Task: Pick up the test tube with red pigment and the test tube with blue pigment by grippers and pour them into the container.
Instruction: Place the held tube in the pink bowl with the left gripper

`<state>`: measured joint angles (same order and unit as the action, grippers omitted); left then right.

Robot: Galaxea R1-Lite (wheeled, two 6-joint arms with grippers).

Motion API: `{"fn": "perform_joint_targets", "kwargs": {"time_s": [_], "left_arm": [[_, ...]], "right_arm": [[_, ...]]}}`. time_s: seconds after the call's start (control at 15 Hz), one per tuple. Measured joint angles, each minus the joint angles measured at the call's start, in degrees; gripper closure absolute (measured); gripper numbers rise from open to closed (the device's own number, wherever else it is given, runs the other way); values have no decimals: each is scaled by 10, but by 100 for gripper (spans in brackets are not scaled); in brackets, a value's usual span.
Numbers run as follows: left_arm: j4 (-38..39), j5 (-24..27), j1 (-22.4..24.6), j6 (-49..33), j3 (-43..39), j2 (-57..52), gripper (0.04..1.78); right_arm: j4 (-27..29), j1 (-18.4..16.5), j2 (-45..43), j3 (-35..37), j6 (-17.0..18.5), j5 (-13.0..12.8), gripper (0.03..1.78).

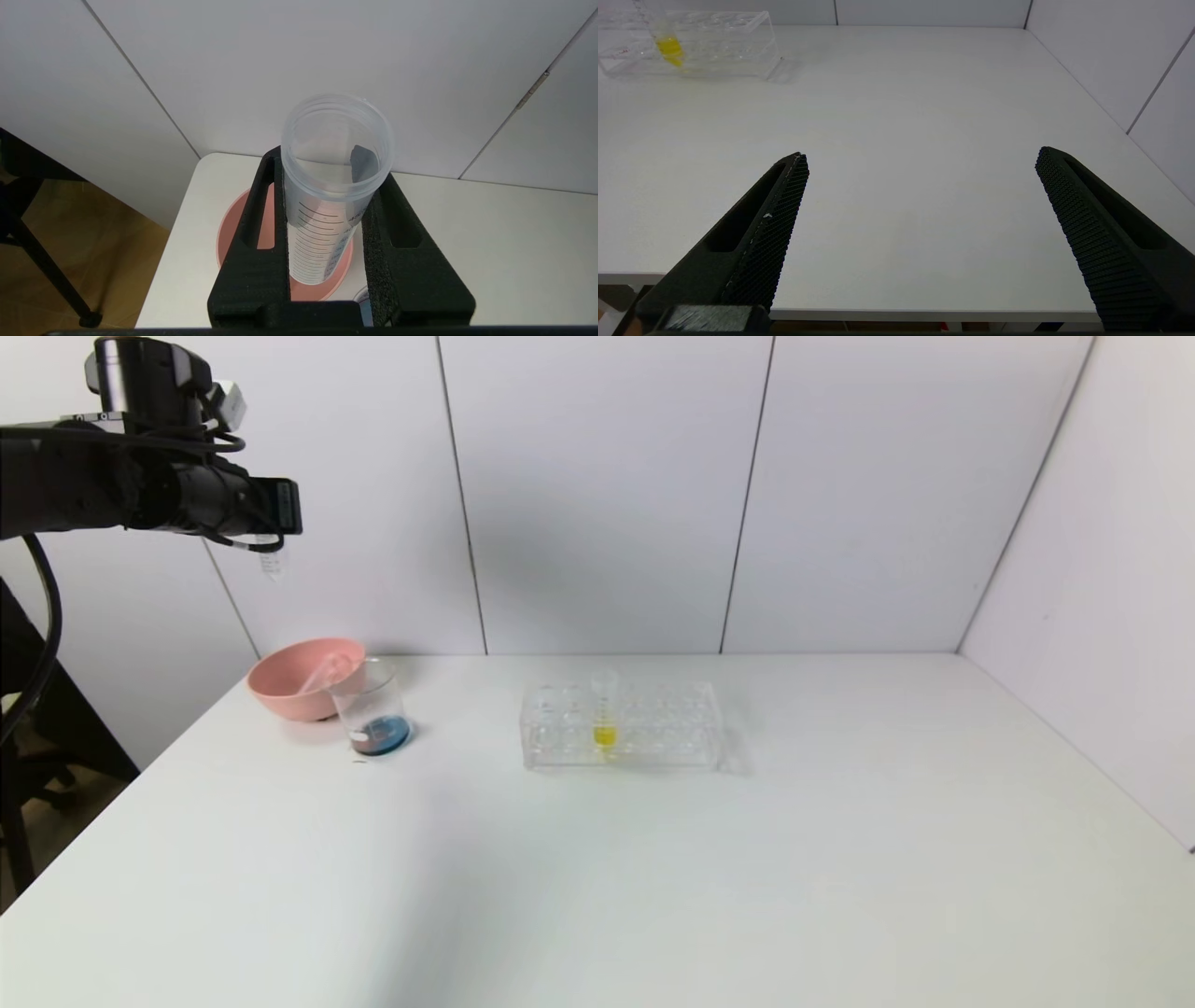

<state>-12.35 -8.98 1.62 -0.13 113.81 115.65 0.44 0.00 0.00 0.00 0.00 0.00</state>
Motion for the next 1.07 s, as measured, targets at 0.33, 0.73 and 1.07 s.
{"fn": "perform_joint_targets", "kwargs": {"time_s": [0.33, 0.73, 1.07], "left_arm": [[78, -3, 1, -4, -23, 10, 136], [126, -12, 19, -8, -96, 34, 136], [225, -12, 33, -5, -150, 80, 136]], "right_arm": [[0, 0, 0, 0, 0, 0, 4], [0, 0, 0, 0, 0, 0, 4], [0, 0, 0, 0, 0, 0, 4]]}}
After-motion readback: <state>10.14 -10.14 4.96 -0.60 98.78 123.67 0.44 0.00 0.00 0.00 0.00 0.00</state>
